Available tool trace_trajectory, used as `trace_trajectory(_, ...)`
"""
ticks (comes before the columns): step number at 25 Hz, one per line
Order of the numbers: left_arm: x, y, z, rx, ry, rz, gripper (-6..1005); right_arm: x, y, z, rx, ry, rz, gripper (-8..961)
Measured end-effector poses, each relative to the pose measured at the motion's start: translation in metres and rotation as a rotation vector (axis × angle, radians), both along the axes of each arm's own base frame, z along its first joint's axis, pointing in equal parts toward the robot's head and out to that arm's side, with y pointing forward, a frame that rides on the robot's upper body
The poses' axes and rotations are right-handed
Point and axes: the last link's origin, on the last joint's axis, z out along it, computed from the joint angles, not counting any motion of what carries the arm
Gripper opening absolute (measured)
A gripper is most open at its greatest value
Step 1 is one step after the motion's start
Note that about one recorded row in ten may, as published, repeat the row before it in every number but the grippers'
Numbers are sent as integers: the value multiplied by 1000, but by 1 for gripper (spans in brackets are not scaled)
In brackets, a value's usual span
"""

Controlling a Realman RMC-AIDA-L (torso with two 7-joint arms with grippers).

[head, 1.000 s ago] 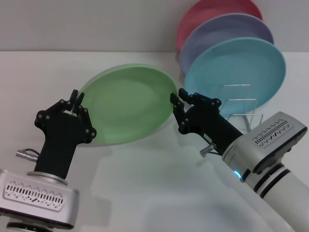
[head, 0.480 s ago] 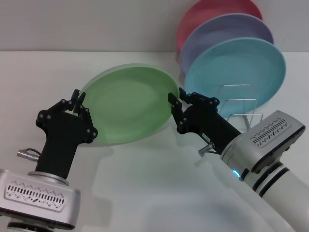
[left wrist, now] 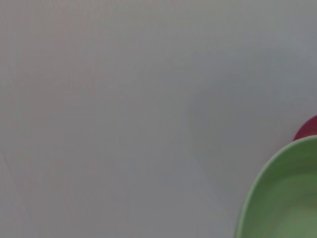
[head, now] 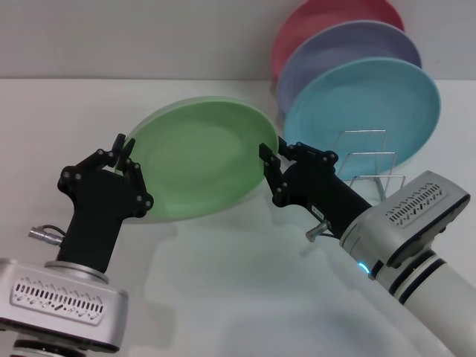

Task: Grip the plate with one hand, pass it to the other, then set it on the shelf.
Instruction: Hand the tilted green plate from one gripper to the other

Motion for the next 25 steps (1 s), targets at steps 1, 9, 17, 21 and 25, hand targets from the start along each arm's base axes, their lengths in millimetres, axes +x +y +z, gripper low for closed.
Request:
trace_trajectory(1,2,0,0,5,11,-4,100,0,0,0,0,0,0,187)
trace_trajectory(9,2,1,1,6,12,-2,102,0,1,1,5,0,1,188)
trace_trajectory(17,1,1,1,6,16,-1,104,1,2,3,17,7,-4,173)
trace_trajectory(21,0,1,1,6,17,0,105,1,2,3,18,6,-3,159)
trace_trajectory(25,0,1,0,6,18,0,106,1,2,3,19,6,-3,144)
